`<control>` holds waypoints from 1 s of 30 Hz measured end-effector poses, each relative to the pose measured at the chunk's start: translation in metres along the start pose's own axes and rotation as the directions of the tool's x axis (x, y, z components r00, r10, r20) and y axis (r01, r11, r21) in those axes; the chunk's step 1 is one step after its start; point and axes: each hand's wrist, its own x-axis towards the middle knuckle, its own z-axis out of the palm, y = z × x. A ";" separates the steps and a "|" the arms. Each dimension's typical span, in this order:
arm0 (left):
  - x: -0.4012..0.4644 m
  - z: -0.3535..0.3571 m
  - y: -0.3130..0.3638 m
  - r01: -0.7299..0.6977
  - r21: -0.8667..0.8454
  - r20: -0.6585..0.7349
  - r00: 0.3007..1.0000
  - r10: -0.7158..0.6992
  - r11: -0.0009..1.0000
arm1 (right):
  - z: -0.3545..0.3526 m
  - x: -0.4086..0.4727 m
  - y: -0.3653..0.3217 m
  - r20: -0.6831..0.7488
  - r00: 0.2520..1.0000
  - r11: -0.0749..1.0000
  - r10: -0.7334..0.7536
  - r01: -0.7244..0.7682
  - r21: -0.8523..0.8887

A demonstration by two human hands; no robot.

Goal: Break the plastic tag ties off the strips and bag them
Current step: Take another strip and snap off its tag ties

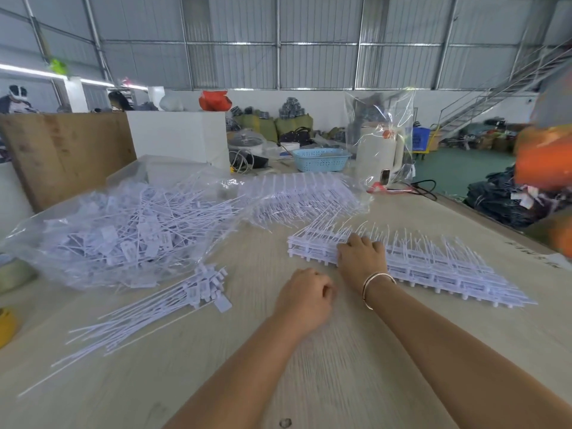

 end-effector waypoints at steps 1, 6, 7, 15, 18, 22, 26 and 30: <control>0.005 0.003 0.001 0.033 -0.058 -0.007 0.999 -0.034 0.998 | 0.000 0.003 0.001 -0.008 1.000 1.000 -0.008 0.008 -0.016; 0.029 0.011 0.005 0.046 0.014 -0.077 0.996 -0.045 0.999 | 0.005 0.012 0.007 0.031 0.998 0.978 0.047 -0.052 0.201; 0.032 0.014 0.004 0.032 0.077 -0.058 0.998 -0.027 0.997 | 0.006 0.013 0.009 0.037 0.998 0.964 0.053 -0.061 0.259; 0.039 0.020 0.008 0.069 0.040 -0.071 0.995 -0.066 0.997 | -0.014 0.037 0.019 0.257 0.965 0.933 0.049 -0.136 0.334; 0.041 0.021 0.006 0.075 0.057 -0.117 0.991 -0.068 0.996 | -0.022 0.039 0.018 0.184 0.983 0.943 0.028 -0.087 0.322; 0.047 0.027 0.003 0.082 0.222 -0.113 0.992 -0.058 0.972 | -0.040 0.035 0.011 -0.073 0.997 0.987 -0.036 0.047 0.151; 0.053 0.035 0.001 0.056 0.242 -0.094 0.995 -0.034 0.969 | -0.063 0.024 -0.006 -0.124 0.966 0.971 -0.226 0.234 0.053; 0.054 0.013 0.000 0.202 -0.596 -0.134 0.929 -0.344 0.777 | -0.069 0.000 -0.026 -0.021 0.963 0.964 -0.267 0.267 -0.004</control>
